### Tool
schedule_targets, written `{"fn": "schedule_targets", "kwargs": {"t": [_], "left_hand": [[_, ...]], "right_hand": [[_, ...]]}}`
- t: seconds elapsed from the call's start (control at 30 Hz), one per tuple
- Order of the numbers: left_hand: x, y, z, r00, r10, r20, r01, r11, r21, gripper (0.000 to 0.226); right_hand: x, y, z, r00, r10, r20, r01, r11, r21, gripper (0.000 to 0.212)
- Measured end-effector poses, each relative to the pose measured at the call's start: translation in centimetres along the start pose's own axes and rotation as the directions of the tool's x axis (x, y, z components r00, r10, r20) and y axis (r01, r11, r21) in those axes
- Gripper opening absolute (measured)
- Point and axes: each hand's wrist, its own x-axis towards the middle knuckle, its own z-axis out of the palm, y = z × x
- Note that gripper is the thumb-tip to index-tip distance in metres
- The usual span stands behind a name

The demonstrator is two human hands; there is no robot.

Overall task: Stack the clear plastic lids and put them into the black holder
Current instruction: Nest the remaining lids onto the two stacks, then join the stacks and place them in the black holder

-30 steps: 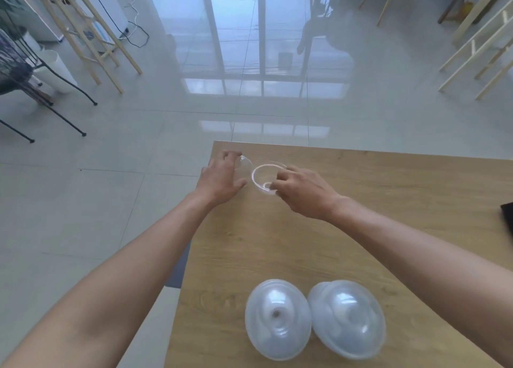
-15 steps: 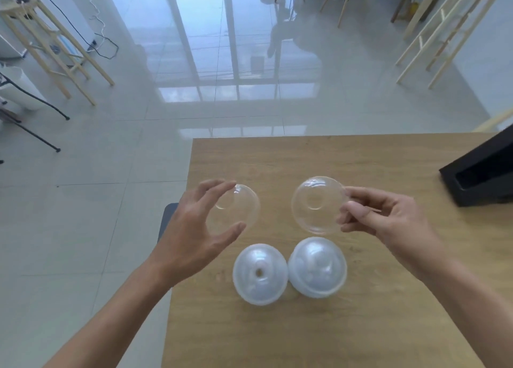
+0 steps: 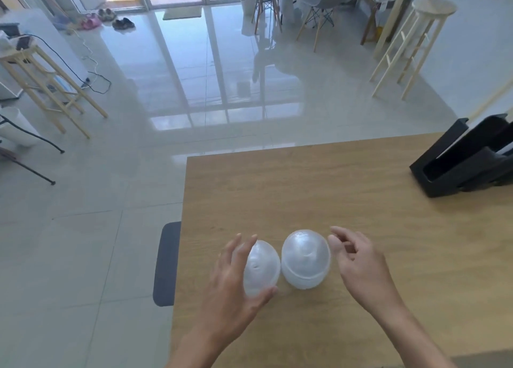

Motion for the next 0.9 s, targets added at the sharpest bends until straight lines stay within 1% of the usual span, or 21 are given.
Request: {"fn": "schedule_targets", "kwargs": {"t": [0.03, 0.07, 0.13, 0.2, 0.3, 0.4, 0.53, 0.6, 0.67, 0.7, 0.77, 0.83, 0.9], "left_hand": [[0.0, -0.1, 0.4, 1.0, -0.012, 0.005, 0.012, 1.0, -0.021, 0.105], [0.1, -0.3, 0.7, 1.0, -0.015, 0.011, 0.016, 0.999, -0.034, 0.109], [0.3, -0.6, 1.1, 1.0, -0.002, 0.011, 0.002, 1.0, -0.022, 0.111], [0.7, -0.8, 1.2, 1.0, 0.012, -0.005, -0.012, 1.0, 0.007, 0.112], [1.3, -1.0, 1.0, 0.999, 0.029, -0.04, -0.028, 0.999, 0.029, 0.111], [1.6, -1.0, 1.0, 0.998, 0.018, -0.063, -0.015, 0.999, 0.051, 0.111], [1.7, -0.8, 0.9, 0.997, -0.003, -0.078, 0.006, 0.999, 0.036, 0.118], [1.6, -0.5, 0.8, 0.996, -0.019, -0.082, 0.02, 1.0, 0.02, 0.123], [1.4, 0.1, 0.4, 0.994, -0.033, -0.104, 0.04, 0.997, 0.063, 0.124], [1.3, 0.5, 0.1, 0.99, -0.021, -0.138, 0.037, 0.993, 0.114, 0.122], [1.1, 1.5, -0.5, 0.97, 0.069, -0.232, -0.023, 0.98, 0.198, 0.11], [0.9, 3.2, -0.5, 0.93, 0.191, -0.313, -0.128, 0.969, 0.209, 0.091], [0.6, 5.3, 0.3, 0.914, 0.235, -0.332, -0.188, 0.968, 0.166, 0.075]], "right_hand": [[-0.4, 0.1, 0.5, 0.998, -0.042, 0.04, 0.041, 0.999, 0.027, 0.042], [-0.7, 0.2, 0.9, 0.991, -0.087, 0.097, 0.086, 0.996, 0.009, 0.057], [-1.2, 0.4, 2.0, 0.965, -0.173, 0.2, 0.195, 0.975, -0.102, 0.087], [-1.2, 0.7, 2.8, 0.946, -0.212, 0.243, 0.257, 0.951, -0.171, 0.1], [-0.6, 0.9, 3.1, 0.953, -0.212, 0.217, 0.243, 0.961, -0.129, 0.101], [-0.3, 2.0, 2.6, 0.959, -0.226, 0.172, 0.244, 0.966, -0.092, 0.099], [-0.9, 4.4, 1.3, 0.966, -0.225, 0.129, 0.232, 0.971, -0.048, 0.102], [-1.2, 5.4, 0.8, 0.967, -0.222, 0.127, 0.228, 0.973, -0.03, 0.104], [-1.4, 5.8, 0.5, 0.965, -0.216, 0.145, 0.221, 0.975, -0.015, 0.106], [-1.3, 5.8, 0.4, 0.964, -0.215, 0.16, 0.219, 0.976, -0.009, 0.109], [-1.2, 5.9, 0.2, 0.957, -0.217, 0.193, 0.22, 0.975, 0.003, 0.119], [-1.0, 6.3, -0.3, 0.952, -0.208, 0.226, 0.209, 0.978, 0.02, 0.128], [-0.9, 7.2, -1.0, 0.95, -0.187, 0.251, 0.181, 0.982, 0.047, 0.134]]}}
